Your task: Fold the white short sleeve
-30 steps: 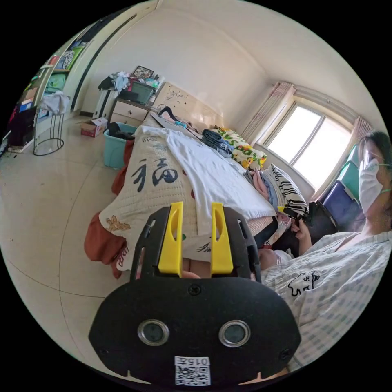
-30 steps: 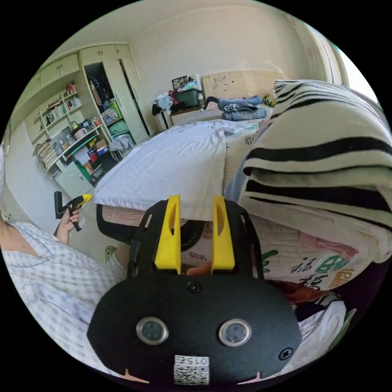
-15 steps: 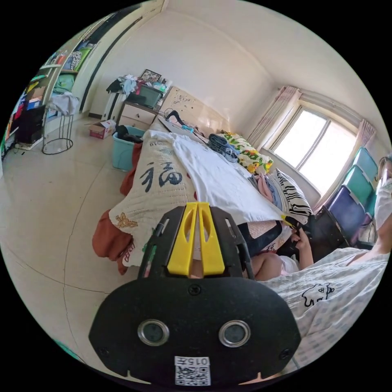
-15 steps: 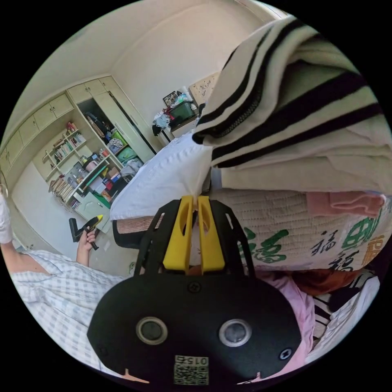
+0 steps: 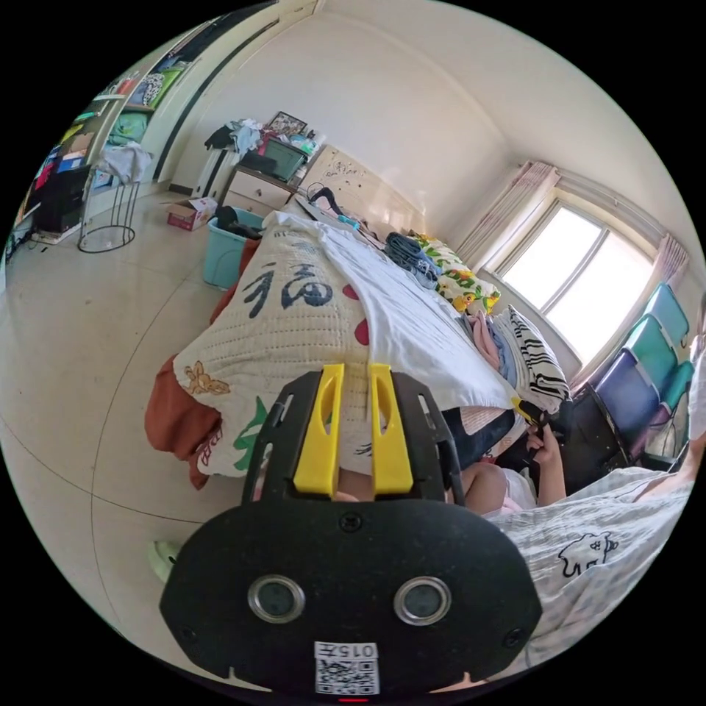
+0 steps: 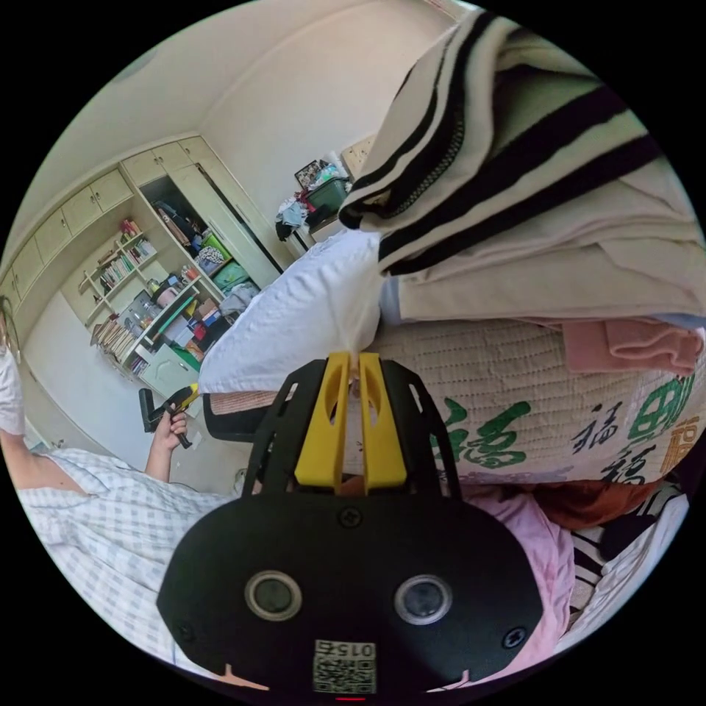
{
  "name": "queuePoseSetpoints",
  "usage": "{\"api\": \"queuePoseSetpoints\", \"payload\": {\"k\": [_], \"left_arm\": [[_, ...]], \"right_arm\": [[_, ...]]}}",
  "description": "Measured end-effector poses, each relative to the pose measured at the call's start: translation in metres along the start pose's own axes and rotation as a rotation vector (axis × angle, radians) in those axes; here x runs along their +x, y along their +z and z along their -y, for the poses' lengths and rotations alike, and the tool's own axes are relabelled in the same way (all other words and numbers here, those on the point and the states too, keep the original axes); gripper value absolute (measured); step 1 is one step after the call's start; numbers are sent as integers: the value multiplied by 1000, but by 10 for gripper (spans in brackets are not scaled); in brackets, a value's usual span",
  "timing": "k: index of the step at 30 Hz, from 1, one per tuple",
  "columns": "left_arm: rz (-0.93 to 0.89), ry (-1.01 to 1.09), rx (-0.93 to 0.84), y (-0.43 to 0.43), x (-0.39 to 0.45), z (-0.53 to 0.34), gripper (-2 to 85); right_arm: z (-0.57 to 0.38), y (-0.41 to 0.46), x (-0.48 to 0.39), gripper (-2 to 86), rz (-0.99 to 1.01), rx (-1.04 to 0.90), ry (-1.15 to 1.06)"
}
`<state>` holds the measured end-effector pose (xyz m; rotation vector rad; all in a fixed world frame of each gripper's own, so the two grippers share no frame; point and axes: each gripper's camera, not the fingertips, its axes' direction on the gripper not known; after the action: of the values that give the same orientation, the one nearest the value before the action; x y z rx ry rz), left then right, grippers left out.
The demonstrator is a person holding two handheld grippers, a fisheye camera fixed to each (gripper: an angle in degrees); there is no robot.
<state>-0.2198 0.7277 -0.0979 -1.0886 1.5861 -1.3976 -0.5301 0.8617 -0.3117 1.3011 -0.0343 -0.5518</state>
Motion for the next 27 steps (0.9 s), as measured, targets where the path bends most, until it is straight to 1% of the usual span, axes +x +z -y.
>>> {"api": "queuePoseSetpoints", "payload": {"k": [5, 7, 9, 11, 14, 20, 24, 27], "left_arm": [[-21, 45, -15, 2, 12, 3, 91], [-9, 44, -25, 4, 15, 4, 82], [-75, 47, -80, 12, 18, 5, 73], [-76, 55, -124, 23, 21, 5, 62], [-43, 51, -101, 24, 28, 6, 11], [5, 97, -52, -5, 47, 16, 0], [75, 121, -145, 17, 54, 20, 6], [25, 115, -209, 29, 54, 27, 23]], "right_arm": [[4, 0, -1, 7, 22, 8, 13], [5, 1, -4, 7, 20, 8, 13], [5, 1, -7, 7, 12, 2, 7], [5, -1, -11, 8, 6, 5, 1], [6, -1, -13, 8, 48, 15, 19], [12, -3, -43, 12, -34, 0, -38], [17, 18, -50, 23, -73, -88, -24], [21, 19, -53, 51, -45, -77, 6]]}}
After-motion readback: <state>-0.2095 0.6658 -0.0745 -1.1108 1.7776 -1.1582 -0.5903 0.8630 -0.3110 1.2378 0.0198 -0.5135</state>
